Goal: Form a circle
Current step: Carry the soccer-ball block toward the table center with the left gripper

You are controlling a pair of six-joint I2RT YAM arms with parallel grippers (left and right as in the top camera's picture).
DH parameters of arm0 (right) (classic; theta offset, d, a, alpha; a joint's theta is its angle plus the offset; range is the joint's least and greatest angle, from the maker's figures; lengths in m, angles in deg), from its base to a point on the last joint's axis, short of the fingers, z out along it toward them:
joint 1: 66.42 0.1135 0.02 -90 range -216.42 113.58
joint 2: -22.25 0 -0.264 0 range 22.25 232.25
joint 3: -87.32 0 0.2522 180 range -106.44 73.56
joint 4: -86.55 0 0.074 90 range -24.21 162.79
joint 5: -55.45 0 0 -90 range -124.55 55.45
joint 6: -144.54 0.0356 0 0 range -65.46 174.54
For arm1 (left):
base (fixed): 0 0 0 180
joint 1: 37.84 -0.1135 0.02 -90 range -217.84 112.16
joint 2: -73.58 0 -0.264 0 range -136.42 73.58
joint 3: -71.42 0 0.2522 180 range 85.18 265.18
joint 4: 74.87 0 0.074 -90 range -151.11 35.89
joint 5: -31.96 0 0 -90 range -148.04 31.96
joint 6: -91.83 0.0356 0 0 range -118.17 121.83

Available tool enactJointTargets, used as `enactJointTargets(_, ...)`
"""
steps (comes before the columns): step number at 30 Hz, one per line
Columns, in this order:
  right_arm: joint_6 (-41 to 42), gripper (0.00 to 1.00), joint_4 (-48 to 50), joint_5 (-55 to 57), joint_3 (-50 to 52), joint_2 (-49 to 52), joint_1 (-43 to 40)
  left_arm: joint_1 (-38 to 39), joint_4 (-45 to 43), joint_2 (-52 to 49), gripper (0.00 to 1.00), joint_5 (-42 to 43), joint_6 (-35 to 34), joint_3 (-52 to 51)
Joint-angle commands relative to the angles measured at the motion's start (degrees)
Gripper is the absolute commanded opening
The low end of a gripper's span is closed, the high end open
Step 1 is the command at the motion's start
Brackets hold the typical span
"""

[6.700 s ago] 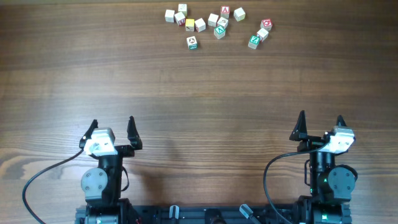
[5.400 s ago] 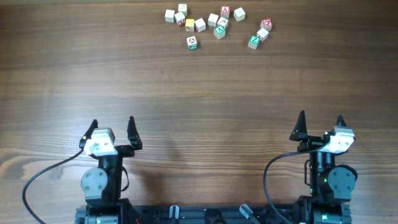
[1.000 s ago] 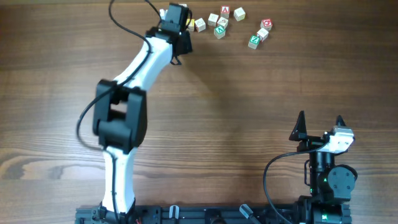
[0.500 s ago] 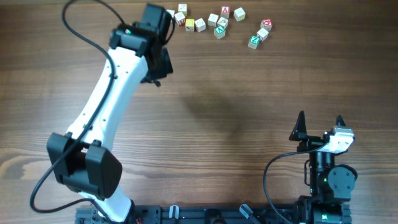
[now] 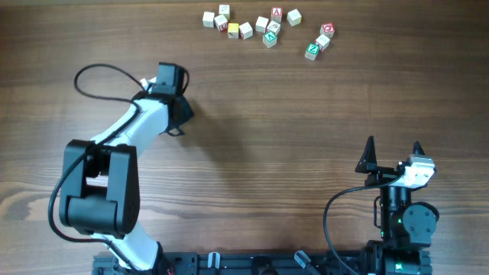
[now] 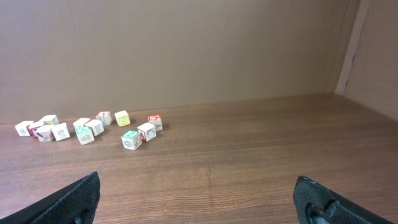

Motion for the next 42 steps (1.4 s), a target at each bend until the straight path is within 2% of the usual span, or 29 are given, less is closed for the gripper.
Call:
enactJointTargets(1, 0.1, 1.0, 0.1, -0.9, 0.1, -0.3, -0.2, 0.2, -2.5, -0.2, 0.18, -0.3, -0.6, -1.8)
enactJointTargets(3, 0.1, 1.0, 0.1, -0.9, 0.1, -0.3, -0.2, 0.6, -3.8, -0.2, 0.21, 0.2, -0.7, -1.8)
enactJointTargets(9, 0.1, 1.0, 0.1, -0.9, 0.1, -0.3, -0.2, 2.0, -4.6, -0.2, 0.22, 1.2, -0.9, -1.8)
enactJointTargets(13, 0.1, 1.0, 0.1, -0.9, 0.1, -0.3, -0.2, 2.2, -6.0, -0.2, 0.36, 1.1, -0.9, -1.8)
enactJointTargets(14, 0.1, 1.0, 0.1, -0.9, 0.1, -0.3, -0.2, 2.2, -6.4, -0.2, 0.37, 0.7, -0.9, -1.8)
enactJointTargets(20, 0.1, 1.0, 0.1, -0.9, 0.1, -0.3, -0.2, 2.3, -8.9, -0.2, 0.35, 0.2, -1.4, -1.8)
enactJointTargets(24, 0.1, 1.0, 0.1, -0.9, 0.1, -0.3, -0.2, 2.3, -8.9, -0.2, 0.26, 0.5, -3.9, -1.8)
enactJointTargets(34, 0.1, 1.0, 0.1, -0.9, 0.1, -0.3, -0.2, 3.7, -9.6, -0.2, 0.28, 3.3, -4.1, -1.8)
enactJointTargets(39, 0.1, 1.0, 0.1, -0.9, 0.1, -0.3, -0.2, 4.3, -11.3, -0.2, 0.31, 3.3, -5.6, -1.8)
enactJointTargets(42, 0.1, 1.0, 0.1, -0.9, 0.1, -0.3, -0.2, 4.3, -11.3, -0.2, 0.37, 3.3, -6.1, -1.8)
